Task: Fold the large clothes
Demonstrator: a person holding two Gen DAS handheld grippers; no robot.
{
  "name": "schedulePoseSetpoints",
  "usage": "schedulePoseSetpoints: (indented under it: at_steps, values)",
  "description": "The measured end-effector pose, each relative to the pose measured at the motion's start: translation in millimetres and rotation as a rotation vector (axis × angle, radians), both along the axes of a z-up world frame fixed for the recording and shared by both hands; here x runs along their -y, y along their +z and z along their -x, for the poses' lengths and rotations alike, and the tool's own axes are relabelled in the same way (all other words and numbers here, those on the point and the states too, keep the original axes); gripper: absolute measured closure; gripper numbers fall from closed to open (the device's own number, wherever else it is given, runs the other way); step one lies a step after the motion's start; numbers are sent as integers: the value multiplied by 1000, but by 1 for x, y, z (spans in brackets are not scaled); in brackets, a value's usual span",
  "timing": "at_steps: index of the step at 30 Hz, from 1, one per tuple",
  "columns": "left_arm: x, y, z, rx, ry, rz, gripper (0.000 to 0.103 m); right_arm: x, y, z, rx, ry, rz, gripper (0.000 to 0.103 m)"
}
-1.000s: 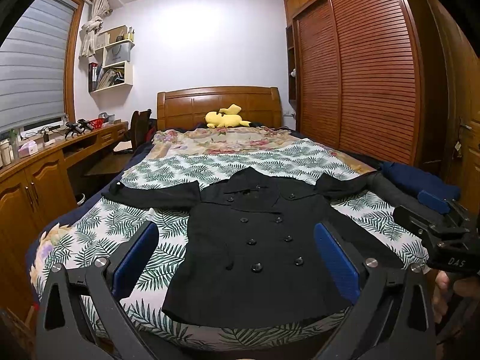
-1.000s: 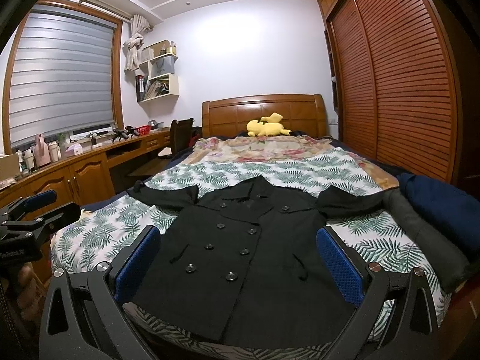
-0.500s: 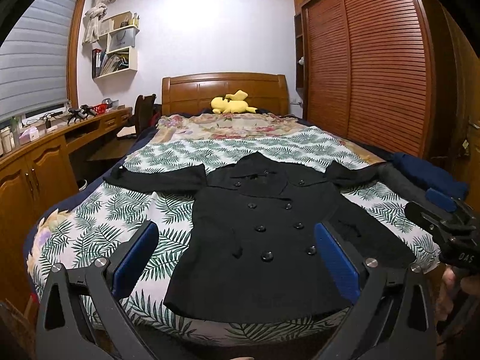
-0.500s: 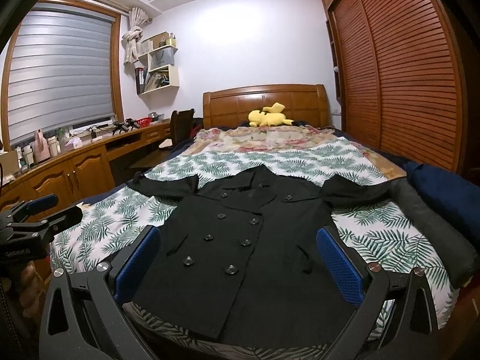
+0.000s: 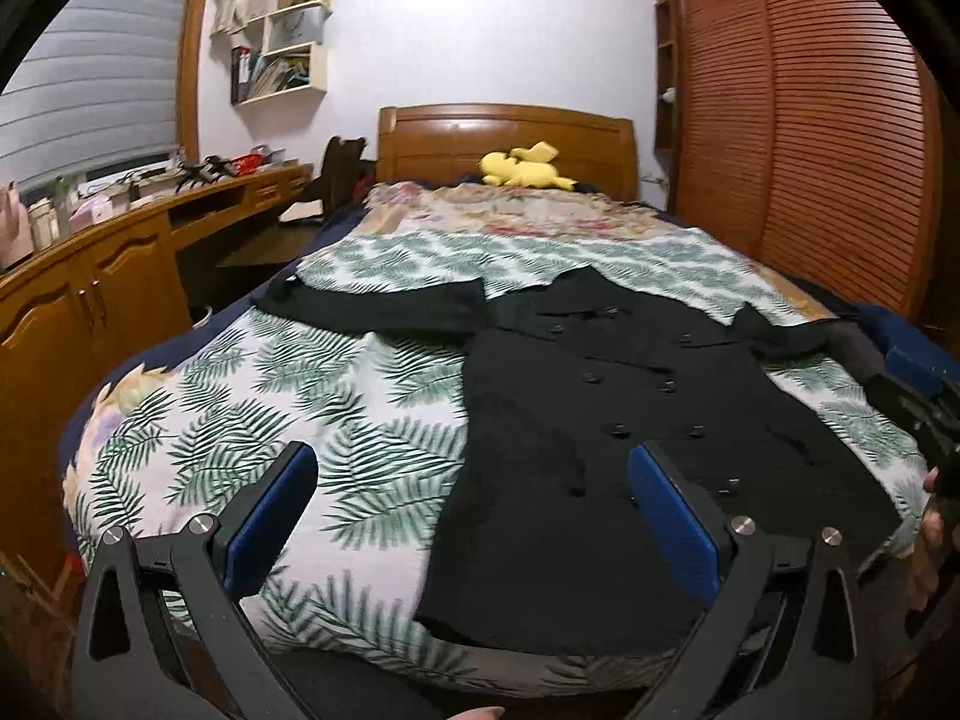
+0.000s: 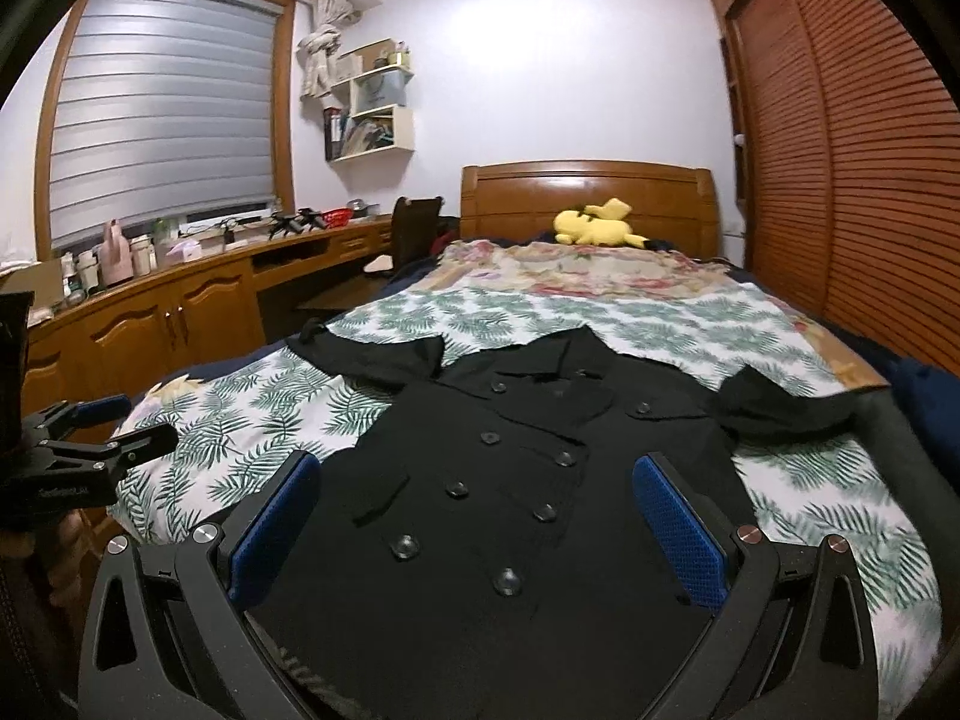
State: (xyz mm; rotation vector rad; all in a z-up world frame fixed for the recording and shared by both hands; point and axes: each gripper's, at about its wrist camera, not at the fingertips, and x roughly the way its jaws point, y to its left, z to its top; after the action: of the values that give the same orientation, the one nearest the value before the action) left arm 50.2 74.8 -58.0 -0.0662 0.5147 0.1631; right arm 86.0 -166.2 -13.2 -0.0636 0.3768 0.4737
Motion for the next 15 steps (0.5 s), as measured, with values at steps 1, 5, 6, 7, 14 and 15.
schedulePoseSetpoints:
  at_steps: [1, 5, 6, 7, 14, 15]
  values:
    - [-6, -3, -3, -7, 8, 1, 0, -1, -1, -5, -1, 6, 0, 0]
    - [-28, -14, -12, -30, 45, 4, 0, -10, -9, -29, -8, 44, 16, 0]
    - [-34, -16, -15, -34, 60, 8, 0, -11, -12, -33, -10, 50, 21, 0]
    - [-39, -18, -18, -36, 66, 15, 0, -14, -16, -39, -13, 58, 28, 0]
    - [-62, -29, -38, -66, 112, 15, 0, -28, -30, -85, -73, 140, 51, 0]
    - [-63, -31, -41, -71, 119, 8, 0, -30, -31, -92, -78, 152, 50, 0]
